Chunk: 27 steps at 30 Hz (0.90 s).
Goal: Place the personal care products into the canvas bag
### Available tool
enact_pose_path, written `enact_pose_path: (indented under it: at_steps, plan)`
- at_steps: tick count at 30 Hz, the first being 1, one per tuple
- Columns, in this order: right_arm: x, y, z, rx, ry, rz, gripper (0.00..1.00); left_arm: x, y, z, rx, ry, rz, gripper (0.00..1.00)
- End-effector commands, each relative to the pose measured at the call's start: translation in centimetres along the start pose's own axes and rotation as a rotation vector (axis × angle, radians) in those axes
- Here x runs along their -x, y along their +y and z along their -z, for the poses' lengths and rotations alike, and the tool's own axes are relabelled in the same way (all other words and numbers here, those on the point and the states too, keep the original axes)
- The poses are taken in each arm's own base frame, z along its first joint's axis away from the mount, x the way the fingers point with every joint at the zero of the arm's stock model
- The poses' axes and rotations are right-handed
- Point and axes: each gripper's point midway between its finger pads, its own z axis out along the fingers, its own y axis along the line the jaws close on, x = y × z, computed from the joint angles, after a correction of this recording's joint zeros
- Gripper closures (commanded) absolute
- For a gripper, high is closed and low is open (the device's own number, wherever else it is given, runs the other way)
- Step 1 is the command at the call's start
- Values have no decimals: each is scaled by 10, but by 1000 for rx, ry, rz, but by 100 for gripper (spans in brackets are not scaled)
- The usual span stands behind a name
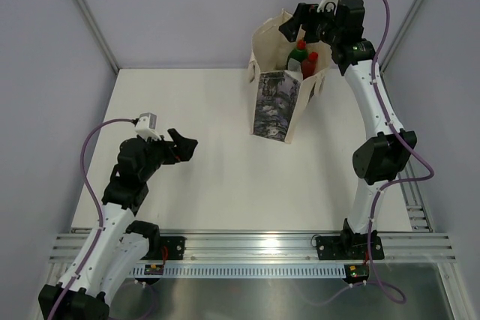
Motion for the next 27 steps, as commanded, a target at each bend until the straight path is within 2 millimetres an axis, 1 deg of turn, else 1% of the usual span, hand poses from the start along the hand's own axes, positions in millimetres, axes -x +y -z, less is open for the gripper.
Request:
enact_pose_path:
  at_steps: [1,6,8,9,10,11,12,13,14,15,16,17,18,19,20,21,22,23,24,26,27]
  plan:
    - [54,25,23,25,-132,69,0,16,-6,2,-23,-67,-35,1]
    - [52,28,27,43,-114,140,1,17,-6,3,-23,-68,-37,1]
    - [50,5,30,-89,-117,117,0,17,-6,4,-19,-67,-42,1]
    - [53,-2,37,-146,-127,113,0,18,-5,6,-12,-71,-46,1]
    - [49,-20,42,-228,-109,118,1,19,-5,8,-11,-76,-52,1]
    - [48,-28,48,-263,-97,145,0,20,-5,10,-5,-75,-60,1]
    - [53,-33,58,-307,-104,136,0,20,-3,11,4,-78,-64,1]
    - [47,-53,68,-410,-89,107,0,23,-4,15,3,-94,-71,1]
    - [45,-63,77,-473,-86,85,0,22,-2,16,11,-93,-76,1]
    - [51,-65,92,-516,-97,85,1,22,-1,17,18,-99,-78,1]
    - [38,-81,103,-616,-69,81,0,23,-1,18,20,-107,-81,1]
    - [34,-87,112,-660,-63,100,0,25,-1,19,18,-119,-85,1]
    - [41,-85,131,-694,-88,111,1,25,0,19,21,-120,-88,1]
    - [15,-99,138,-747,-36,119,1,27,-1,19,19,-127,-89,1]
    - [18,-101,146,-767,-60,141,1,28,-1,18,19,-129,-97,1]
    - [2,-104,159,-789,-41,148,1,29,-2,18,13,-130,-100,1]
    - [3,-106,165,-814,-75,153,1,30,-2,17,13,-130,-101,1]
    - [-2,-109,172,-830,-55,196,1,31,-3,16,11,-129,-104,1]
    - [-13,-113,181,-860,-37,204,0,30,-4,15,4,-119,-104,1]
    - [-24,-116,187,-876,-10,216,1,31,-6,14,-2,-116,-104,1]
    - [-32,-118,194,-884,3,213,1,30,-6,13,-7,-112,-104,1]
